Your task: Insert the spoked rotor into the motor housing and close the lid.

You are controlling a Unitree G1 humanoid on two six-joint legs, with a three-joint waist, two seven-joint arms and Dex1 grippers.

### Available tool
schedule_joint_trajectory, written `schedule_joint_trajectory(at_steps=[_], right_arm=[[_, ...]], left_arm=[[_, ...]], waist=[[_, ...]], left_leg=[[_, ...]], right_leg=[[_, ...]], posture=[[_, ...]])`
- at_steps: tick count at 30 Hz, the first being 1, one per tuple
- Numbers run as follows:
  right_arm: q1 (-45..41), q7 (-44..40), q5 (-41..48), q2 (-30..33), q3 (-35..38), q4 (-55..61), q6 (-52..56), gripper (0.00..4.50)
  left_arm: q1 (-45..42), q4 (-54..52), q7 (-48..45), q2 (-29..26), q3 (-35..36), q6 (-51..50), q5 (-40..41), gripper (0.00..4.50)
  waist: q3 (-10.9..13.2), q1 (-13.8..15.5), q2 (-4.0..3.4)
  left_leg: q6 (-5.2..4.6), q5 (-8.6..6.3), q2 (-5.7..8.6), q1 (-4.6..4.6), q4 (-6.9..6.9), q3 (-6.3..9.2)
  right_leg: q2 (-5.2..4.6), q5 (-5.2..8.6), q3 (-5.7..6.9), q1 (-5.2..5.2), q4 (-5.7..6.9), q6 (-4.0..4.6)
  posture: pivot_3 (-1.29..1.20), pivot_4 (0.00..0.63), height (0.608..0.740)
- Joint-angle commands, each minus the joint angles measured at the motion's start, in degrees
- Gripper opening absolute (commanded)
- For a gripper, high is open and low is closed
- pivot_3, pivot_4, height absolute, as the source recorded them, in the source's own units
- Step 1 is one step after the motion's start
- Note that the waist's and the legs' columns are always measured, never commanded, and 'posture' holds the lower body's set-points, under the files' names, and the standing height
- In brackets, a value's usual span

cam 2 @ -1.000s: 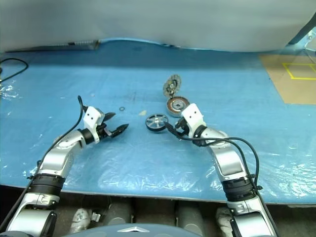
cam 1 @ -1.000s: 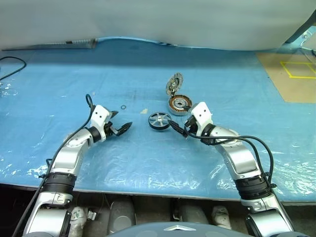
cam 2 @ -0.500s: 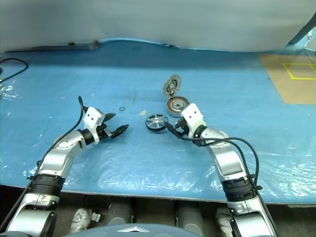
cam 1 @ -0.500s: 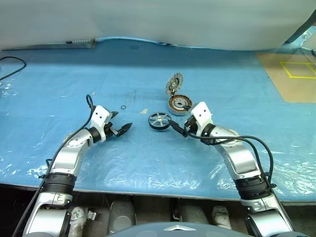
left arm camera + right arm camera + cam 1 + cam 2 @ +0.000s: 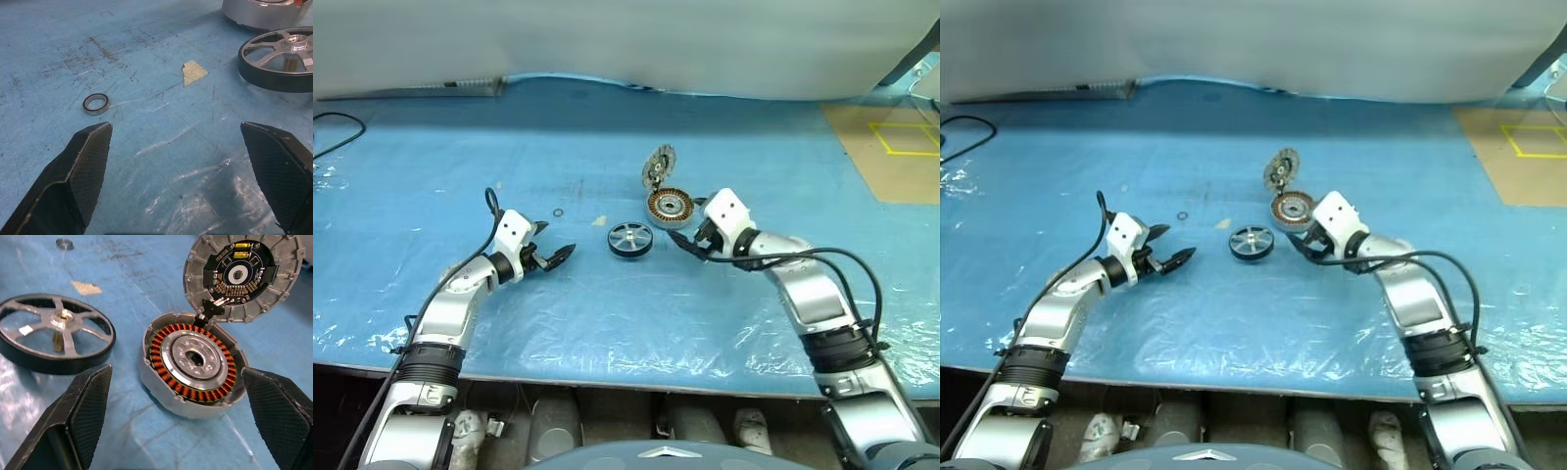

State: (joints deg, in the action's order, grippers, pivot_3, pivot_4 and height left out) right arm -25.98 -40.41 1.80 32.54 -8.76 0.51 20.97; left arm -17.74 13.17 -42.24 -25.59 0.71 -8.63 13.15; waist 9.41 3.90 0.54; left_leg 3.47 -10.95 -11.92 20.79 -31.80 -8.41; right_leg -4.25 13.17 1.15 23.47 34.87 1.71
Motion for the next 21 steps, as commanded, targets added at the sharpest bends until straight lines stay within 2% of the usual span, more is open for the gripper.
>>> schedule_joint_trajectory(at_steps=[1,9,13,21], right_arm=[[-3.9,-5.0,-1.9,2.6,-2.5,-2.3,-3.1,4.50],[-13.7,-14.4,-6.4,3.6,-8.8,-15.4,-12.0,4.50],[-19.0,-15.2,-8.9,1.4,-10.9,-25.0,-17.9,4.50],[-24.9,-15.9,-13.4,-1.8,-12.7,-40.5,-27.6,4.50]], left_arm=[[0.4,-2.1,-0.4,0.2,0.4,1.0,0.4,4.45],[1.8,-3.2,-1.1,0.3,-0.3,4.1,-0.5,4.45],[3.5,-3.9,-1.8,0.5,-0.9,7.0,-1.1,4.45],[5.8,-6.5,-2.5,1.1,-1.3,6.3,-0.4,4.45]], waist=[[0.0,-0.1,0.00],[0.0,-0.1,0.00],[0.0,-0.1,0.00],[0.0,-0.1,0.00]], left_leg=[[0.00,0.00,-0.01,0.00,-0.01,0.00],[-0.21,0.09,-0.09,0.10,-0.37,0.00],[-0.23,0.08,-0.13,0.11,-0.52,0.00],[-0.26,0.08,-0.24,0.45,-0.93,-0.03]], right_leg=[[0.00,0.00,0.00,0.00,0.01,0.00],[0.00,0.00,0.04,0.02,0.21,0.07],[-0.01,-0.01,0.04,0.08,0.43,0.13],[0.00,-0.04,0.02,0.49,0.87,0.28]], posture=[[0.00,0.150,0.740],[0.00,0.150,0.740],[0.00,0.150,0.740],[0.00,0.150,0.740]])
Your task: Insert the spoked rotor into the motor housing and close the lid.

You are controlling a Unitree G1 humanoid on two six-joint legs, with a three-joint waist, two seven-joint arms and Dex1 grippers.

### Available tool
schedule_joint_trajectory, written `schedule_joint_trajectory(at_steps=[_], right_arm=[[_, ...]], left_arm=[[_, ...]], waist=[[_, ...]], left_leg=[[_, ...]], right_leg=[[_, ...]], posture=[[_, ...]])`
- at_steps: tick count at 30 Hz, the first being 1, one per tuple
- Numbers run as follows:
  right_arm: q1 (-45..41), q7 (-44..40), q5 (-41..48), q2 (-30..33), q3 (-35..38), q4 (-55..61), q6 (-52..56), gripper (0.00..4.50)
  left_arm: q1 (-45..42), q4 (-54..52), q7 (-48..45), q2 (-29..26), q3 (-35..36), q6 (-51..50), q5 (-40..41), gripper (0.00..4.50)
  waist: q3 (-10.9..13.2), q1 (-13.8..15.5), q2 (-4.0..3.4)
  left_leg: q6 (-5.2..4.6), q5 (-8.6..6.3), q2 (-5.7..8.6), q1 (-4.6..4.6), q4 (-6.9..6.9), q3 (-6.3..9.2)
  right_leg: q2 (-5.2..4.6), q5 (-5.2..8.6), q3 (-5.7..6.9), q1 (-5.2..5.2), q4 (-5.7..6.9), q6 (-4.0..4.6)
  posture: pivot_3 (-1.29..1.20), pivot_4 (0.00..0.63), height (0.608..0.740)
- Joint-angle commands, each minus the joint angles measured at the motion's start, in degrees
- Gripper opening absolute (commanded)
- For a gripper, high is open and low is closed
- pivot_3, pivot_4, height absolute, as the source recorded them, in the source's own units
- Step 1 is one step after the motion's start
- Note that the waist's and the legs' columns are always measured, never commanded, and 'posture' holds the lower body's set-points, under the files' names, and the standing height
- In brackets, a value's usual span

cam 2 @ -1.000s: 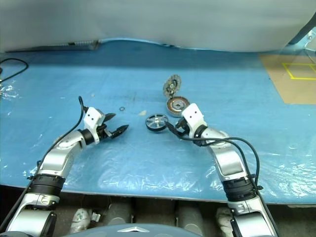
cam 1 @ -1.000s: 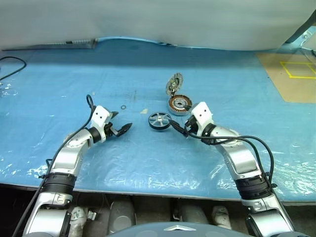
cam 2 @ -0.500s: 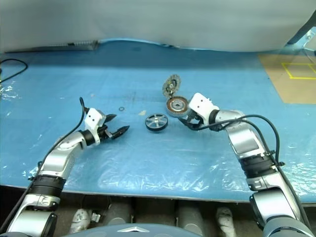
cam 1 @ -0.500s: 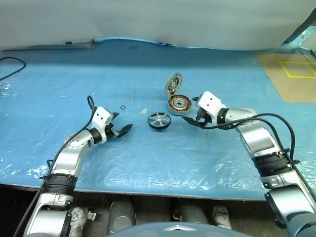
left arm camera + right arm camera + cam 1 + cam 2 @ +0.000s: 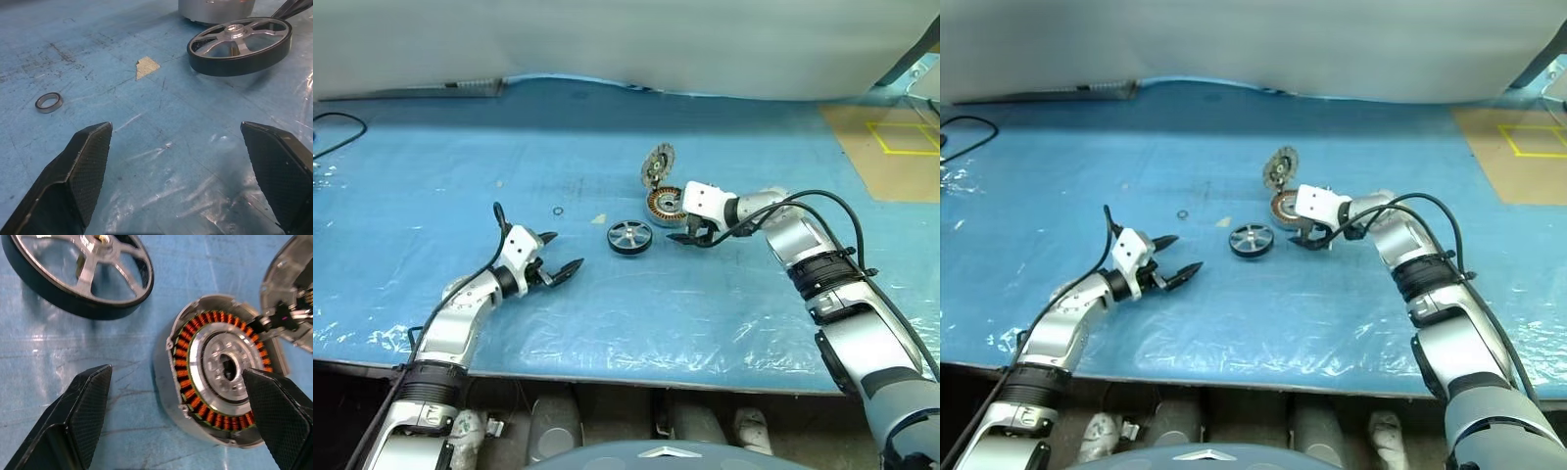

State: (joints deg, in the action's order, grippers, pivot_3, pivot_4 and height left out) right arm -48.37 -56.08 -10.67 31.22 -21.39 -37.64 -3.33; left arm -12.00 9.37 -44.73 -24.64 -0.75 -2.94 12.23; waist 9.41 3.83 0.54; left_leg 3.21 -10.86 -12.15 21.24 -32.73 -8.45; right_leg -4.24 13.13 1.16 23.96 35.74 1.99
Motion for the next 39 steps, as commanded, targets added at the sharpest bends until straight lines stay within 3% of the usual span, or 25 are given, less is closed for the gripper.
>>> schedule_joint_trajectory(at_steps=[1,12,16,21,25,31,39], right_arm=[[-3.1,-0.4,-1.2,-0.9,-0.1,-3.6,-4.0,4.50],[-8.0,0.4,-4.5,-3.8,-0.1,-15.1,-7.0,4.50],[-8.1,-2.2,-4.4,-3.6,0.2,-15.8,-5.8,3.59],[-4.7,-7.5,-3.0,-1.4,0.8,-11.2,-4.1,1.85],[0.0,-10.4,-1.8,0.8,1.7,-3.6,0.0,1.68],[14.3,-13.8,1.9,6.0,3.6,21.2,13.8,1.68],[26.1,-12.1,6.0,7.6,4.3,46.5,33.1,1.68]], left_arm=[[0.2,-2.8,0.1,0.2,0.2,0.5,0.5,4.45],[-0.4,-3.2,0.4,1.1,0.0,0.0,0.5,4.45],[-0.4,-3.2,0.6,1.5,0.0,0.0,0.4,4.50],[-0.5,-3.2,1.2,2.0,-0.2,0.0,0.1,4.50],[-0.3,-3.5,1.6,2.2,-0.3,-0.1,0.0,4.50],[0.1,-3.4,2.0,2.3,-0.6,-0.1,0.1,4.50],[-0.8,-2.3,1.7,3.1,-1.5,-0.1,0.1,4.50]], waist=[[0.0,0.0,0.00],[0.0,0.0,0.00],[0.0,0.1,0.00],[0.0,0.2,0.02],[0.0,0.2,0.02],[0.0,0.7,0.04],[0.0,0.5,0.03]], left_leg=[[-0.01,0.00,0.00,0.00,-0.01,-0.01],[-0.21,-0.11,-0.08,0.02,-0.04,-0.04],[-0.22,-0.11,-0.09,0.02,-0.06,-0.04],[-0.23,-0.12,-0.10,0.05,-0.06,-0.04],[-0.24,-0.12,-0.12,0.03,-0.07,-0.05],[-0.28,-0.14,-0.12,0.01,-0.03,-0.05],[-0.08,-0.27,-0.17,-0.34,0.09,-0.06]], right_leg=[[0.00,-0.01,0.00,0.00,0.00,0.02],[0.04,-0.03,0.00,0.05,0.02,0.05],[0.04,-0.04,0.01,0.05,0.04,0.07],[0.04,-0.04,0.03,0.04,0.02,0.07],[0.04,-0.04,0.03,0.03,0.03,0.07],[0.04,-0.03,0.05,-0.04,-0.05,0.06],[0.06,-0.02,0.03,-0.34,-0.18,0.04]], posture=[[0.00,0.150,0.740],[0.00,0.150,0.740],[0.00,0.150,0.740],[0.00,0.150,0.740],[0.00,0.150,0.740],[0.00,0.150,0.740],[0.00,0.150,0.740]])
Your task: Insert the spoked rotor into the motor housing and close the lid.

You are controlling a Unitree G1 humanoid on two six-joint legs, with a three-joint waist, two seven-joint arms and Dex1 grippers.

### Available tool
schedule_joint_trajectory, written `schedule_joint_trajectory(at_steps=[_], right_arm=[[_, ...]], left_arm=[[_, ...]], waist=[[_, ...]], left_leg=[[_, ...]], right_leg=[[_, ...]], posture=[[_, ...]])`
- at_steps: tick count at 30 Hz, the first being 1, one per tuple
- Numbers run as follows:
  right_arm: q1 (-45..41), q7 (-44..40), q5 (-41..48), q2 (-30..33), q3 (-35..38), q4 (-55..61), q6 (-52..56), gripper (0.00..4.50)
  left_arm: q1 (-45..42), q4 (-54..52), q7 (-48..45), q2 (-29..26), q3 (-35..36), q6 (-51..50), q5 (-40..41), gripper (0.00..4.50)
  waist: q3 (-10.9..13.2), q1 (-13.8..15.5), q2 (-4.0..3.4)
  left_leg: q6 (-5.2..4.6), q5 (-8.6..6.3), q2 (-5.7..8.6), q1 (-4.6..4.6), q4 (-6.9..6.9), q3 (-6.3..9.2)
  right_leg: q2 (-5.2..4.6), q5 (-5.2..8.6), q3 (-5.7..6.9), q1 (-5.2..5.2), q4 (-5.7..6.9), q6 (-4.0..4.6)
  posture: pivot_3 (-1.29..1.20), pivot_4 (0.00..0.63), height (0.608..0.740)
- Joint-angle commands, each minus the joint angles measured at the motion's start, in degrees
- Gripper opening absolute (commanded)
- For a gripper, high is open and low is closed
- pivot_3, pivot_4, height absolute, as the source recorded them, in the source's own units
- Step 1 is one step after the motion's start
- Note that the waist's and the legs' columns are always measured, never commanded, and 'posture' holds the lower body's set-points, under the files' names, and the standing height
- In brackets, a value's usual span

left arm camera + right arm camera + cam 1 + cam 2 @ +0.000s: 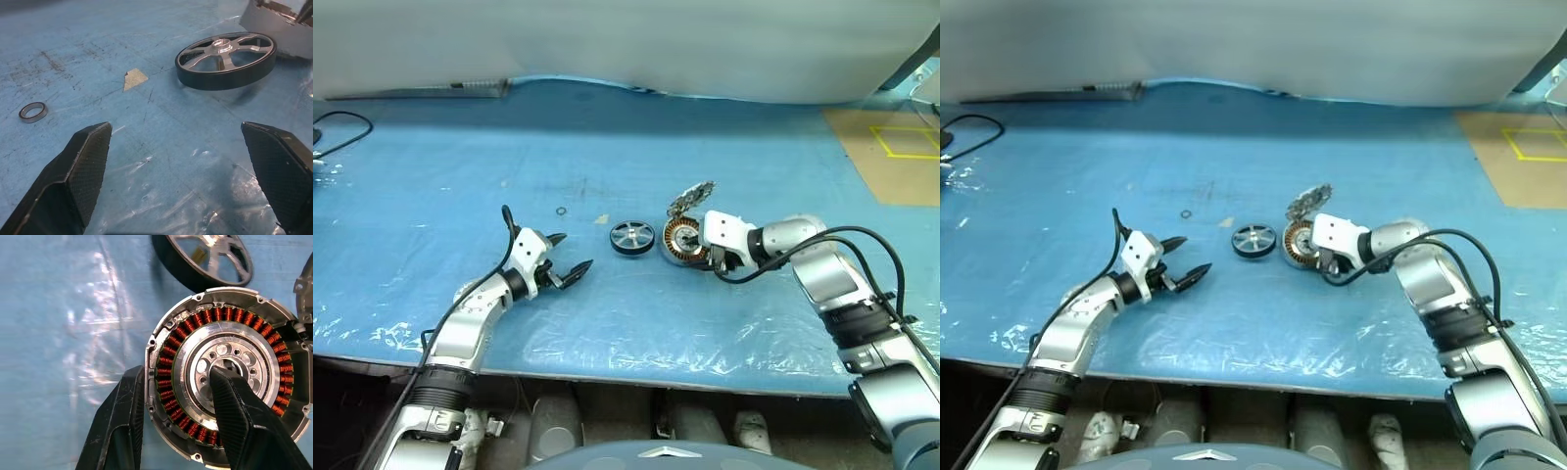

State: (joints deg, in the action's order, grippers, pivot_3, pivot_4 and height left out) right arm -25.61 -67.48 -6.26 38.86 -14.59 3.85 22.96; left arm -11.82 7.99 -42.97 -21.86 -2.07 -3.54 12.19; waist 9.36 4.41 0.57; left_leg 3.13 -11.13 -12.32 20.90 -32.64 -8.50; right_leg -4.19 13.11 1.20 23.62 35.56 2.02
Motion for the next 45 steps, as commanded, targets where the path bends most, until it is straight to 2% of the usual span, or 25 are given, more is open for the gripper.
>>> schedule_joint_trajectory(at_steps=[1,7,15,23,31,37,40,45], right_arm=[[3.9,0.0,1.9,-0.5,-2.7,7.0,8.8,1.68],[5.0,3.5,4.5,-3.1,-3.6,14.6,17.9,1.68],[2.7,8.9,4.3,-5.1,-5.7,16.2,27.4,1.68],[-0.1,12.1,8.0,-6.3,-7.6,22.2,38.6,1.68],[-4.1,14.8,12.9,-6.4,-4.7,24.2,44.3,4.46],[-8.0,12.5,19.9,-2.4,0.9,27.5,45.7,4.46],[-6.1,10.1,24.3,0.1,4.5,29.6,43.0,4.46],[-1.3,11.2,24.8,2.9,4.0,28.6,37.0,4.46]], left_arm=[[-1.0,-0.9,-0.1,0.3,-0.3,0.5,0.1,4.50],[-0.9,-0.7,-0.4,0.2,-0.4,0.6,0.1,4.50],[-0.5,-0.4,-0.6,-0.1,-0.4,0.8,-0.1,4.50],[-0.7,0.3,-1.0,0.0,-0.5,1.0,-0.3,4.50],[-0.9,0.4,-1.4,-0.1,-0.6,0.9,-0.5,4.50],[-0.9,0.4,-1.5,0.0,-0.5,0.8,-0.7,4.50],[-1.0,0.6,-1.6,-0.1,-0.4,0.8,-0.6,4.50],[-1.2,1.0,-1.9,-0.1,-0.2,1.0,-0.4,4.50]], waist=[[0.0,-0.1,0.00],[0.0,-0.5,0.00],[0.0,-1.0,0.00],[0.0,-1.1,-0.01],[0.0,-1.0,-0.09],[0.1,-0.5,-0.19],[0.1,-0.3,-0.19],[0.1,-0.1,-0.20]], left_leg=[[0.00,0.00,0.01,-0.04,0.02,0.00],[0.03,0.00,0.04,-0.22,0.25,-0.02],[0.21,0.10,0.07,-0.40,0.38,-0.04],[0.27,0.12,0.11,-0.57,0.59,-0.06],[0.29,0.14,0.21,-0.45,0.91,-0.07],[0.30,0.14,0.20,-0.47,0.90,-0.07],[0.30,0.14,0.20,-0.45,0.91,-0.07],[0.30,0.14,0.20,-0.42,0.92,-0.07]], right_leg=[[0.00,0.00,0.00,-0.04,-0.03,0.00],[0.00,0.01,-0.04,-0.13,-0.17,-0.02],[0.04,0.01,-0.10,-0.25,-0.29,-0.02],[0.03,0.02,-0.15,-0.39,-0.50,-0.06],[0.02,0.01,-0.12,-0.31,-0.78,-0.06],[0.02,0.01,-0.12,-0.31,-0.75,-0.07],[0.02,0.01,-0.12,-0.31,-0.77,-0.07],[0.01,0.01,-0.10,-0.31,-0.78,-0.07]], posture=[[0.00,0.150,0.740],[0.00,0.150,0.740],[0.00,0.150,0.740],[0.00,0.150,0.740],[0.00,0.150,0.740],[0.00,0.150,0.740],[0.00,0.150,0.740],[0.00,0.150,0.740]])
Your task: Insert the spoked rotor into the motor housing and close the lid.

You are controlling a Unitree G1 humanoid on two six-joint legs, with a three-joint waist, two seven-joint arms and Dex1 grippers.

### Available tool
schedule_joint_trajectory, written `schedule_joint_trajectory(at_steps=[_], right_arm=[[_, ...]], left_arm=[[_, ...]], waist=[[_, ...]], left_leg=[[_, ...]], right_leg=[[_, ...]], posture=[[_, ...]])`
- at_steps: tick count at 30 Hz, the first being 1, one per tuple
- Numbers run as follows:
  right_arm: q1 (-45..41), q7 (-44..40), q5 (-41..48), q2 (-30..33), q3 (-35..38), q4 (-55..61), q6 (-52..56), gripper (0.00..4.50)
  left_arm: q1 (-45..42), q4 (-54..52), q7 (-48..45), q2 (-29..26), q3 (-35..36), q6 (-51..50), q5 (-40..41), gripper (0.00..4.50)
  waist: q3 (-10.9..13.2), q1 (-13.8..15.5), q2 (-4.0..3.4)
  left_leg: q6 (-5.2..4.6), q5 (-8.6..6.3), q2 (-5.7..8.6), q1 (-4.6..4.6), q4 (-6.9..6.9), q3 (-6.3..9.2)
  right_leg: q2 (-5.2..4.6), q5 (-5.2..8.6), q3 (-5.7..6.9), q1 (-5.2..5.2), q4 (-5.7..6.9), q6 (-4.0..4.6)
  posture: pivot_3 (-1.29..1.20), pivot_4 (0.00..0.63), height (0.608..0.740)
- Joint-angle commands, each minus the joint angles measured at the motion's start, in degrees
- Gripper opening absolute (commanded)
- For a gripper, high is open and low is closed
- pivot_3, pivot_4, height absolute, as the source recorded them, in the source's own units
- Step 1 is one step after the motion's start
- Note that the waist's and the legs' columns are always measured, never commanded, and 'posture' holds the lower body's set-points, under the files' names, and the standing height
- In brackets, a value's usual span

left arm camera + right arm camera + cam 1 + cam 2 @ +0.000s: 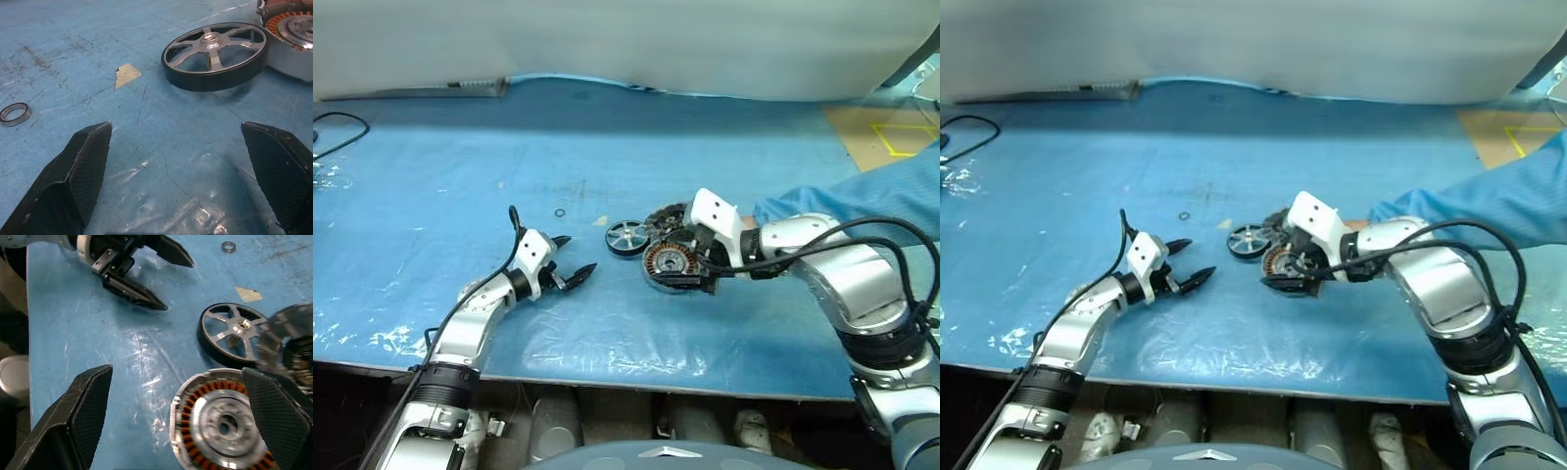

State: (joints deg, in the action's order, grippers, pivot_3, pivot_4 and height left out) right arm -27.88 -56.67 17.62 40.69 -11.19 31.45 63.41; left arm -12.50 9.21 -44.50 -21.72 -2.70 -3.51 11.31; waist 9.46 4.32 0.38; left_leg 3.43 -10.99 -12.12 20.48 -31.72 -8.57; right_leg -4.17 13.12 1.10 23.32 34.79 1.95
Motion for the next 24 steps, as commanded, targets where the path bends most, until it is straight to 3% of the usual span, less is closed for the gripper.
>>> schedule_joint_trajectory(at_steps=[1,15,20,24], right_arm=[[1.3,0.8,1.0,1.1,0.5,0.8,-4.2,4.46],[1.1,5.3,0.8,0.0,-1.7,-2.4,-7.5,4.46],[-4.6,16.0,-4.9,-4.9,-3.1,-11.6,-3.5,4.46],[-6.9,19.7,-7.7,-6.3,-4.0,-17.0,-3.9,4.46]], left_arm=[[-0.5,-0.2,-0.4,-0.3,0.4,1.1,0.4,4.50],[-0.8,0.2,-0.8,-0.9,0.7,1.5,0.4,4.50],[-1.0,0.2,-0.8,-0.9,0.6,1.4,0.5,4.50],[-1.2,0.1,-0.8,-0.9,0.5,1.3,0.5,4.50]], waist=[[0.0,-0.1,-0.04],[0.0,-0.3,-0.04],[0.0,-0.5,-0.05],[0.0,-0.2,-0.05]], left_leg=[[0.00,0.00,0.00,0.00,0.00,0.00],[0.00,0.01,0.02,0.00,-0.04,0.00],[0.00,0.01,0.02,-0.05,-0.14,0.00],[0.01,0.01,0.04,0.03,-0.21,0.01]], right_leg=[[0.00,0.00,0.00,0.00,0.00,0.00],[0.00,0.00,-0.01,0.01,0.03,0.00],[0.00,-0.01,-0.04,0.00,0.14,0.00],[-0.01,-0.01,-0.02,0.00,0.17,0.00]], posture=[[0.00,0.150,0.740],[0.00,0.150,0.740],[0.00,0.150,0.740],[0.00,0.150,0.740]])
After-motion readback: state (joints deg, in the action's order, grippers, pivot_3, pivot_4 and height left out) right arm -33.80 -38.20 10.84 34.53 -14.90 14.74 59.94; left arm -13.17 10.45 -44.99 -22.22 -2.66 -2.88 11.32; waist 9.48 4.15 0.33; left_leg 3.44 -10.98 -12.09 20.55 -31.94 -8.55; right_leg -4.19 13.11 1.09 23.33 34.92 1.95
